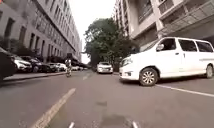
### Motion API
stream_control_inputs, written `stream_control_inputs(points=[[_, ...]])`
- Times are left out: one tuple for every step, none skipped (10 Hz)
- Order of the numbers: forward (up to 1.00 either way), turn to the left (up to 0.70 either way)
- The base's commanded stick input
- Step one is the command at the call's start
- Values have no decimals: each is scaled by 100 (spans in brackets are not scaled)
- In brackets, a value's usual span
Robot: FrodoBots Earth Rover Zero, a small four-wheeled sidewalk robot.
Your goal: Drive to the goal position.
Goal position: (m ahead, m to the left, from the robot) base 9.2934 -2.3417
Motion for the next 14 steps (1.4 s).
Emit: stream_control_inputs(points=[[70, 14], [70, 14], [70, 14], [70, 14], [70, 5], [70, 0], [70, 0], [70, 0], [70, 0], [70, 0], [70, 0], [70, 0], [70, 0], [70, 0]])
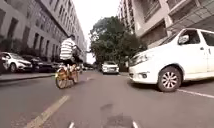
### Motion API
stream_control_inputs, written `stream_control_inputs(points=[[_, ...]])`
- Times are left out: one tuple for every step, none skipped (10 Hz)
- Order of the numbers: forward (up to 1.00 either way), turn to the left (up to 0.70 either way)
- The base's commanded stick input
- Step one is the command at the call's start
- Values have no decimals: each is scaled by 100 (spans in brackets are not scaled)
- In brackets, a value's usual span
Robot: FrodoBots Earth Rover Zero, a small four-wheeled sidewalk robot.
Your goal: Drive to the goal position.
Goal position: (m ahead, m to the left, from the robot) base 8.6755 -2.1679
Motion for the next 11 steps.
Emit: stream_control_inputs(points=[[70, 0], [70, 0], [70, 0], [70, 0], [70, 0], [70, 0], [70, 0], [70, 0], [70, 0], [70, 0], [70, 0]])
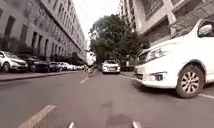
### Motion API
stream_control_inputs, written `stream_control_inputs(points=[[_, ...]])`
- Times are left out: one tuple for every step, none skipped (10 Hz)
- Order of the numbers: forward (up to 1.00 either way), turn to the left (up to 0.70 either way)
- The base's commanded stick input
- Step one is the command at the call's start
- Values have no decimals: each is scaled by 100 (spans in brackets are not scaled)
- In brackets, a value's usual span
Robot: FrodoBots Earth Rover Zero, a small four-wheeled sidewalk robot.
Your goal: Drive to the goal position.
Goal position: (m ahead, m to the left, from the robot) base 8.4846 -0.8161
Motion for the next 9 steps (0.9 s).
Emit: stream_control_inputs(points=[[70, 0], [70, 0], [70, 1], [70, 12], [70, 14], [70, 14], [70, 14], [70, 14], [70, 14]])
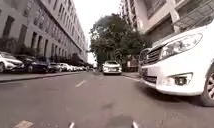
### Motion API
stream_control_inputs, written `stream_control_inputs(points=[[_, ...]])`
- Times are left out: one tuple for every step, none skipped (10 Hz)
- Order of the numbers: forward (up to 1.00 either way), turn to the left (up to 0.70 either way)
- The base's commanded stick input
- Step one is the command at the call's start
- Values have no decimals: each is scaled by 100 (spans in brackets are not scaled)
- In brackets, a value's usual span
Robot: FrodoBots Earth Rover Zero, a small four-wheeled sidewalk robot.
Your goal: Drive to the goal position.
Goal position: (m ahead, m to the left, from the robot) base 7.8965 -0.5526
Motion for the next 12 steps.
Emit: stream_control_inputs(points=[[70, 6], [70, 0], [70, 0], [70, 0], [70, 0], [70, 0], [70, 0], [70, 0], [70, 0], [70, 0], [70, 0], [70, 0]])
